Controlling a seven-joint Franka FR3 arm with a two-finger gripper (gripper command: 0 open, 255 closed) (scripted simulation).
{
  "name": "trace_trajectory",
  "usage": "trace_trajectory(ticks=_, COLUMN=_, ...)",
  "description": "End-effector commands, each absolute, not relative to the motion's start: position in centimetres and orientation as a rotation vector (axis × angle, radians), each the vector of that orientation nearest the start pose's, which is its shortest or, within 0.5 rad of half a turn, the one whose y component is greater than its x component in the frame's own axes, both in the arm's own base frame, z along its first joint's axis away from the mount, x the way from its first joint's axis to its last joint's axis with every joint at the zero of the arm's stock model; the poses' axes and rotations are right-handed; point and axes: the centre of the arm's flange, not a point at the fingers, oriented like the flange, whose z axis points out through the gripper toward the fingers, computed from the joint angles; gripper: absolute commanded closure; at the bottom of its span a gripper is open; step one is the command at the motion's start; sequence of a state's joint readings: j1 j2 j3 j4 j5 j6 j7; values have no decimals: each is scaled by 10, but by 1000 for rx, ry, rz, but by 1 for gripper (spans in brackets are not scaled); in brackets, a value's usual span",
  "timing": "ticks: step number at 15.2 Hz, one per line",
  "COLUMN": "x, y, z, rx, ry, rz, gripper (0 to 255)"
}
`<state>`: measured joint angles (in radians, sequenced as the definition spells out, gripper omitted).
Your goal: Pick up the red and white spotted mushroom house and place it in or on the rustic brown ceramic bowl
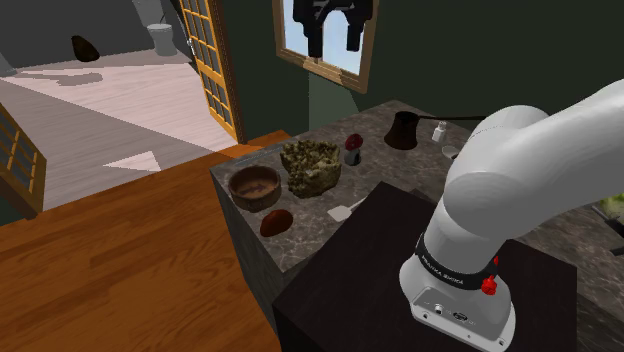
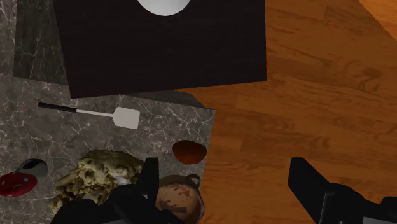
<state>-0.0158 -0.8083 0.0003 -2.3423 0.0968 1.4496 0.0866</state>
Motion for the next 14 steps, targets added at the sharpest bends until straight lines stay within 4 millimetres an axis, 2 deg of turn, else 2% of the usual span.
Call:
trace_trajectory(ticks=1, x=288, y=7, z=594, rx=-3042, ry=144, rz=134, gripper=0)
trace_trajectory(ticks=14, x=388, y=-90, z=489, rx=-2992, ry=522, rz=181, gripper=0)
